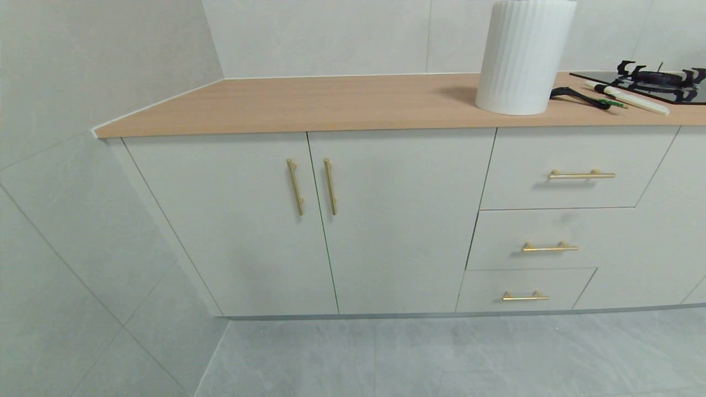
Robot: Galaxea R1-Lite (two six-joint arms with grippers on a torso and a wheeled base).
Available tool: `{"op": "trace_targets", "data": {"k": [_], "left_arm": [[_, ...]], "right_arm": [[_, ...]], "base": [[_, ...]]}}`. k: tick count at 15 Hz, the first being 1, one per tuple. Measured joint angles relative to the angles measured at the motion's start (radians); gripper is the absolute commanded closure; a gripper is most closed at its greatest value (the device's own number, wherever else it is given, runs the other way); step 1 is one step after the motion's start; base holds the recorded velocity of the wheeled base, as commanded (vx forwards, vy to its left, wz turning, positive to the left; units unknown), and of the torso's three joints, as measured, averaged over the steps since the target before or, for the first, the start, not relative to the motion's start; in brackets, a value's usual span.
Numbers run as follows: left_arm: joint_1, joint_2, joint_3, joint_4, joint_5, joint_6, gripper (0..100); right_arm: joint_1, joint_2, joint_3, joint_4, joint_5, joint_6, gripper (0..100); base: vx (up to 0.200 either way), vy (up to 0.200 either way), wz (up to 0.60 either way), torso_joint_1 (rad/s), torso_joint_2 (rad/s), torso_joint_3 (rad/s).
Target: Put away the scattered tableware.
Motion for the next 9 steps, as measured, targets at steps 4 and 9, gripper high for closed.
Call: {"op": "trace_targets", "data": {"k": [4, 9], "left_arm": [[0.0, 0.0, 0.0, 0.0, 0.0, 0.0, 0], [0.0, 0.0, 0.0, -0.001, 0.0, 0.0, 0]], "right_arm": [[0.0, 0.0, 0.0, 0.001, 0.002, -0.001, 0], [0.0, 0.0, 0.0, 0.001, 0.006, -0.001, 0]], "base": [[0.0, 0.0, 0.0, 0.0, 0.0, 0.0], [0.16, 0.0, 0.0, 0.001, 0.0, 0.003]]}}
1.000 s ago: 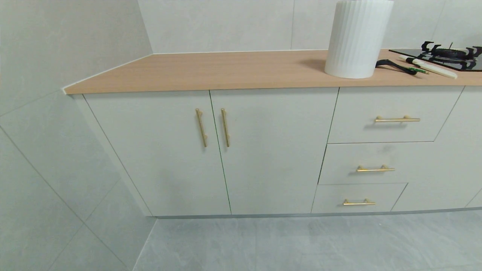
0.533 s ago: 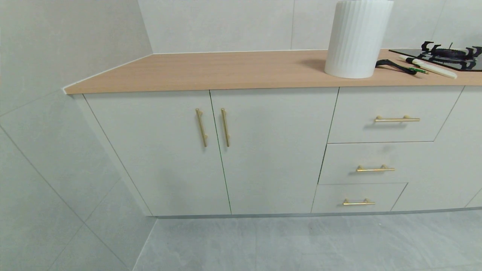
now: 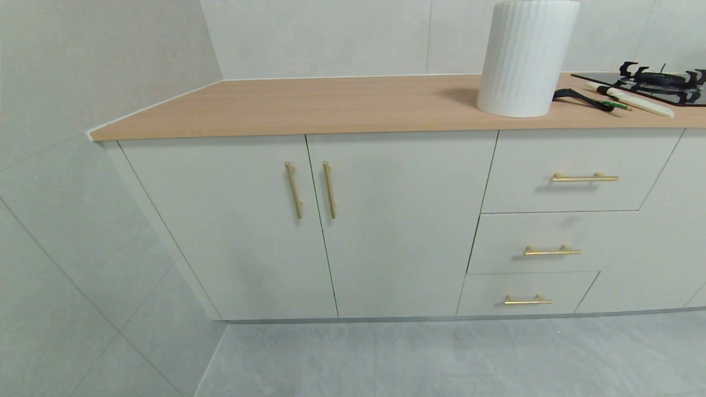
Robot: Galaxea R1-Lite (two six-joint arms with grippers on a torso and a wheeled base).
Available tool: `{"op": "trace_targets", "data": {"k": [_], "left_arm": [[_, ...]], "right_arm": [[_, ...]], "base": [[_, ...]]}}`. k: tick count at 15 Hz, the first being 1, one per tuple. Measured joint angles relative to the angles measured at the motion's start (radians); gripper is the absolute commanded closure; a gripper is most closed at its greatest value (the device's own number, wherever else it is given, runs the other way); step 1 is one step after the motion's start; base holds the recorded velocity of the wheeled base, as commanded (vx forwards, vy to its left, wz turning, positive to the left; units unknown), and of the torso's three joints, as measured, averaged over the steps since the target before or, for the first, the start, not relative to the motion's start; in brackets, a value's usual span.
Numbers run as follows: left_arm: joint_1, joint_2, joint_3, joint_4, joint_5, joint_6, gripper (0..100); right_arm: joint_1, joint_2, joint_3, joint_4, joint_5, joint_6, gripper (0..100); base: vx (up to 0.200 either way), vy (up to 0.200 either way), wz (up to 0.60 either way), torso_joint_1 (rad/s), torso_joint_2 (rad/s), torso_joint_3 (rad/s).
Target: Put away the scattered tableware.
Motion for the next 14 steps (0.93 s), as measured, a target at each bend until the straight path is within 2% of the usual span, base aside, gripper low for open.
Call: {"op": "trace_targets", "data": {"k": [6, 12, 14], "left_arm": [[0.0, 0.0, 0.0, 0.0, 0.0, 0.0, 0], [0.0, 0.0, 0.0, 0.0, 0.0, 0.0, 0], [0.0, 0.0, 0.0, 0.0, 0.0, 0.0, 0]], "right_arm": [[0.001, 0.0, 0.0, 0.0, 0.003, 0.0, 0], [0.0, 0.001, 0.0, 0.0, 0.003, 0.0, 0], [0.0, 0.001, 0.0, 0.0, 0.003, 0.0, 0]], "base": [[0.2, 0.0, 0.0, 0.003, 0.0, 0.002], [0.0, 0.0, 0.0, 0.0, 0.0, 0.0], [0.0, -0.2, 0.0, 0.0, 0.0, 0.005]]}}
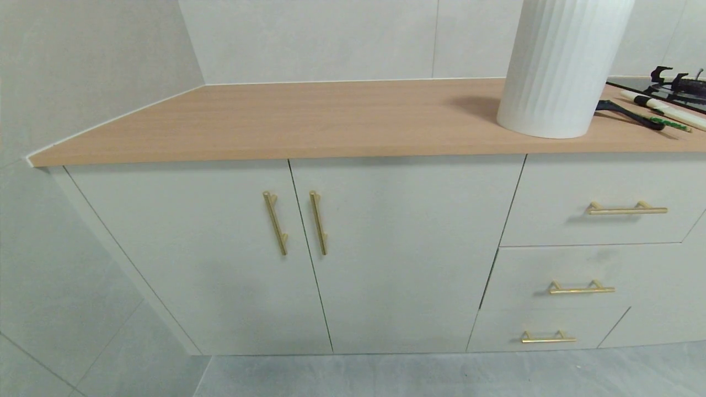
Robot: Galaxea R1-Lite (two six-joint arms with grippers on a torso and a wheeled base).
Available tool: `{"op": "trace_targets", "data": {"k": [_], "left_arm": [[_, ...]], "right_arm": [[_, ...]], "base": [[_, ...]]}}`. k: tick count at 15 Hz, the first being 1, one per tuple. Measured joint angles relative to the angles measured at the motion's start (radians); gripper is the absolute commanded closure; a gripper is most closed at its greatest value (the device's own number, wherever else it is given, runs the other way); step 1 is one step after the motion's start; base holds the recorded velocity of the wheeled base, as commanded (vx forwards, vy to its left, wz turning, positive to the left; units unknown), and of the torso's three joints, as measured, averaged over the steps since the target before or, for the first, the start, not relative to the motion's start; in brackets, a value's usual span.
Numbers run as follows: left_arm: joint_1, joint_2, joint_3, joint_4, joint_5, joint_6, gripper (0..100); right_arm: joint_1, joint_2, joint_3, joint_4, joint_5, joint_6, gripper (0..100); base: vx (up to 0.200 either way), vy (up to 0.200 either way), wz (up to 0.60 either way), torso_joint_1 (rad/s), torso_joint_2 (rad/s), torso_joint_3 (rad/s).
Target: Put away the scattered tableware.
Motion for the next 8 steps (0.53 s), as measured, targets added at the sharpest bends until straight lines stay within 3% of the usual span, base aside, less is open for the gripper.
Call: {"op": "trace_targets", "data": {"k": [8], "left_arm": [[0.0, 0.0, 0.0, -0.001, 0.0, 0.0, 0]], "right_arm": [[0.0, 0.0, 0.0, 0.0, 0.0, 0.0, 0]], "base": [[0.0, -0.2, 0.0, 0.004, 0.0, 0.004]]}}
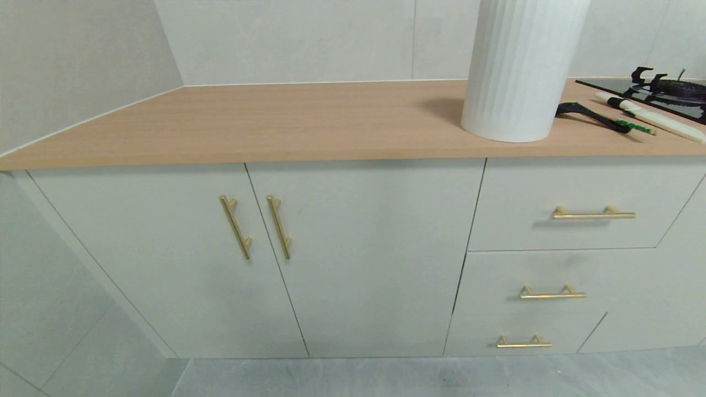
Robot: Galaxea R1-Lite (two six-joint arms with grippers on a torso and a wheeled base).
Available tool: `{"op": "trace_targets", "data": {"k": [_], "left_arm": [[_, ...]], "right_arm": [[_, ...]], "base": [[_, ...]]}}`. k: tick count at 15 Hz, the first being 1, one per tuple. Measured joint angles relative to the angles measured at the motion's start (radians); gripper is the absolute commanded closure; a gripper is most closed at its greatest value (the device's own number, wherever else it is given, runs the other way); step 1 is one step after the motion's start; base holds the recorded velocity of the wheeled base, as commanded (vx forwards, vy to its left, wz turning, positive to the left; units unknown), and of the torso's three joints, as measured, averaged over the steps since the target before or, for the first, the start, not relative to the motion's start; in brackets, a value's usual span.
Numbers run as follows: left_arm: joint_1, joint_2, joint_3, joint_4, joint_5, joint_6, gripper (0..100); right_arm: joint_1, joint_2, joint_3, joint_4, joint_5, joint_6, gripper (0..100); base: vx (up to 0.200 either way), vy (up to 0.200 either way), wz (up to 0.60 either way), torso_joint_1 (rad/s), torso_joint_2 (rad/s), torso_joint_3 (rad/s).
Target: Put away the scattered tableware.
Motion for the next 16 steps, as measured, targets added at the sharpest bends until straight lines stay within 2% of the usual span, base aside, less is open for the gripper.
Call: {"op": "trace_targets", "data": {"k": [3, 16], "left_arm": [[-0.001, 0.0, 0.0, 0.001, 0.001, -0.001, 0], [0.0, 0.0, 0.0, 0.001, 0.001, 0.0, 0]], "right_arm": [[0.001, 0.0, 0.0, 0.0, 0.0, 0.0, 0], [0.001, 0.0, 0.0, 0.0, 0.001, 0.0, 0]], "base": [[0.0, -0.2, 0.0, 0.001, 0.0, 0.001], [0.0, 0.0, 0.0, 0.0, 0.0, 0.0]]}}
